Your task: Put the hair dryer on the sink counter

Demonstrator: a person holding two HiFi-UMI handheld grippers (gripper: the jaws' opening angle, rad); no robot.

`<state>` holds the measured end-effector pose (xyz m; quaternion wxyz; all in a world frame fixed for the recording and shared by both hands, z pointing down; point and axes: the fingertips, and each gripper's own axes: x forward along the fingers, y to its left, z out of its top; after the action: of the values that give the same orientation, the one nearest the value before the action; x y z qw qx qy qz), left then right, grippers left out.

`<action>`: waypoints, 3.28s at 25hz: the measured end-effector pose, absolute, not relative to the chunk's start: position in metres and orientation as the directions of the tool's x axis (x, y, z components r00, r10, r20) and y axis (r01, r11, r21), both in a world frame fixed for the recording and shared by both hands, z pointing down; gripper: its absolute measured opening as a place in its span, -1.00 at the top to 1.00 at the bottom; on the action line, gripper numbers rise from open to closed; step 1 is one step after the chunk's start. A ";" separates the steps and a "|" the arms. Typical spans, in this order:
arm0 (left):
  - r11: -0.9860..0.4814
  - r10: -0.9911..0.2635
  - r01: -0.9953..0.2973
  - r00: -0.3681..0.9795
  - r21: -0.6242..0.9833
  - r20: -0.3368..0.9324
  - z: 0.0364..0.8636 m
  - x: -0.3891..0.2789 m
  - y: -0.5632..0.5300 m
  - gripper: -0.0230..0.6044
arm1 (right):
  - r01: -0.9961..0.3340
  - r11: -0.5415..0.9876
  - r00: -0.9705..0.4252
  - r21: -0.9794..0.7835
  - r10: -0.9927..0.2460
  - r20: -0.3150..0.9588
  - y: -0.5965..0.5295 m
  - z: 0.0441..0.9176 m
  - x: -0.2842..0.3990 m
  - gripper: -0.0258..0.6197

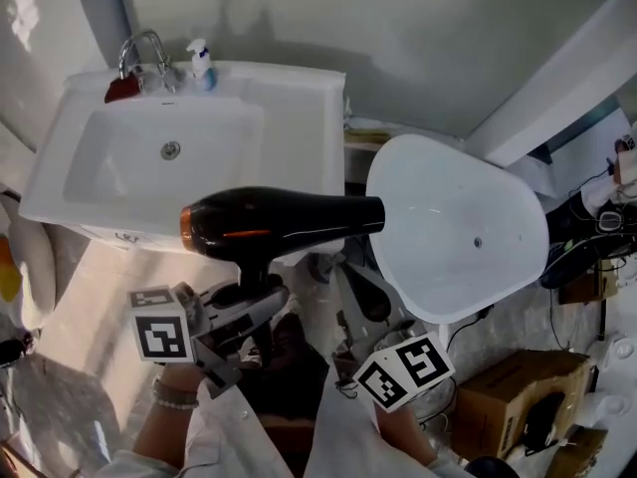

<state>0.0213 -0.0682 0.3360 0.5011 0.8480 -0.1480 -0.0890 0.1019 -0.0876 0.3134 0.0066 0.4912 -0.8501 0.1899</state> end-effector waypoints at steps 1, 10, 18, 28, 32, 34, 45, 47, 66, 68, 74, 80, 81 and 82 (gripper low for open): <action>-0.449 -0.346 -0.163 0.938 0.878 -0.003 0.336 0.023 -0.072 0.50 | -0.835 0.451 -0.522 -0.316 -0.830 0.195 -0.093 0.312 0.105 0.93; -0.416 -0.402 -0.192 0.916 0.889 0.010 0.343 0.048 -0.139 0.50 | -0.812 0.490 -0.564 -0.318 -0.798 0.210 -0.161 0.313 0.135 0.93; -0.393 -0.414 -0.260 0.906 0.882 0.082 0.360 0.069 -0.188 0.50 | -0.793 0.510 -0.595 -0.334 -0.768 0.240 -0.200 0.327 0.162 0.93; -0.346 -0.384 -0.218 0.920 0.913 0.074 0.368 0.092 -0.224 0.50 | -0.770 0.507 -0.621 -0.386 -0.736 0.271 -0.222 0.350 0.169 0.93; -0.339 -0.370 -0.201 0.927 0.919 0.067 0.375 0.094 -0.241 0.50 | -0.774 0.490 -0.614 -0.400 -0.735 0.287 -0.228 0.360 0.168 0.93; -0.335 -0.359 -0.199 0.931 0.921 0.071 0.380 0.094 -0.247 0.50 | -0.779 0.481 -0.607 -0.402 -0.738 0.293 -0.231 0.363 0.167 0.93; -0.305 -0.290 -0.190 0.952 0.933 0.099 0.417 0.090 -0.282 0.50 | -0.822 0.423 -0.548 -0.381 -0.770 0.328 -0.252 0.370 0.158 0.93; -0.284 -0.278 -0.191 0.954 0.940 0.110 0.426 0.089 -0.286 0.50 | -0.829 0.416 -0.539 -0.374 -0.772 0.336 -0.255 0.372 0.155 0.93; -0.022 -0.250 -0.141 0.959 0.990 0.131 0.489 0.092 -0.313 0.50 | -0.848 0.374 -0.519 -0.376 -0.731 0.443 -0.260 0.408 0.141 0.93; -0.014 -0.240 -0.140 0.962 0.990 0.132 0.494 0.093 -0.313 0.50 | -0.836 0.397 -0.543 -0.380 -0.702 0.462 -0.258 0.415 0.135 0.93; 0.018 -0.245 -0.136 0.960 0.991 0.136 0.504 0.093 -0.315 0.50 | -0.811 0.453 -0.585 -0.370 -0.609 0.536 -0.249 0.443 0.110 0.92; 0.025 -0.246 -0.116 0.962 0.993 0.119 0.512 0.093 -0.318 0.50 | -0.771 0.480 -0.632 -0.417 -0.506 0.587 -0.240 0.475 0.081 0.90; 0.025 -0.246 -0.111 0.963 0.993 0.114 0.512 0.093 -0.318 0.50 | -0.765 0.480 -0.640 -0.430 -0.493 0.589 -0.240 0.479 0.077 0.71; 0.028 -0.246 -0.110 0.963 0.994 0.113 0.513 0.093 -0.318 0.50 | -0.759 0.476 -0.648 -0.444 -0.482 0.590 -0.239 0.482 0.073 0.66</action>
<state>0.0932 -0.3183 0.5129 0.7053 0.6956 -0.1277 -0.0481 0.0732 -0.2394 0.4818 0.1965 0.3709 -0.8364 0.3526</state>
